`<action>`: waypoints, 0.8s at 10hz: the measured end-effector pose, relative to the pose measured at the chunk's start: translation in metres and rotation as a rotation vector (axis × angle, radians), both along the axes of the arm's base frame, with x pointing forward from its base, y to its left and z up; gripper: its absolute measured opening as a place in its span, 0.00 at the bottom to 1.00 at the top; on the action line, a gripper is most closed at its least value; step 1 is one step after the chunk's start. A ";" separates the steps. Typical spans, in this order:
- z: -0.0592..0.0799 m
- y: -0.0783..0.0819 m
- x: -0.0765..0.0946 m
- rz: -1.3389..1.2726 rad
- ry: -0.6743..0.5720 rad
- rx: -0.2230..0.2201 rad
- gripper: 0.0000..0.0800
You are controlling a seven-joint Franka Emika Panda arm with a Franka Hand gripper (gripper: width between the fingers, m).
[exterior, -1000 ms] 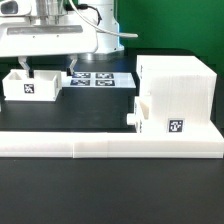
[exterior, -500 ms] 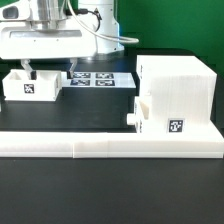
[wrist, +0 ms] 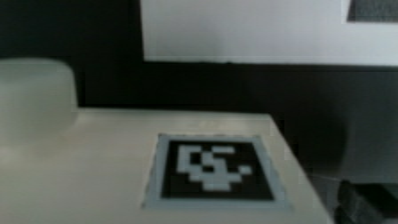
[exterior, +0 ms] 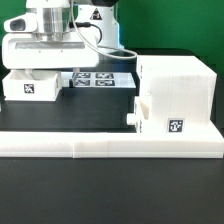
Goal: Assemble drawer
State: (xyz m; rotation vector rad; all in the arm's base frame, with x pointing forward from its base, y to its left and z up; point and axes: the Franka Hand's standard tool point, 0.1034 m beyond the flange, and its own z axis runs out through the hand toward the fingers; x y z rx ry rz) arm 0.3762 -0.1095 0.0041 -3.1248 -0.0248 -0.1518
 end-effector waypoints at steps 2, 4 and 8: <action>0.000 0.000 0.000 0.000 0.000 0.000 0.65; 0.000 0.000 0.000 0.000 0.000 0.000 0.47; 0.000 0.000 0.000 0.000 0.000 0.000 0.05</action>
Offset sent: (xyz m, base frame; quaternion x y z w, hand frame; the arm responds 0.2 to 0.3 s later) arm 0.0000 0.0000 0.0000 0.0000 0.0000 0.0000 1.0000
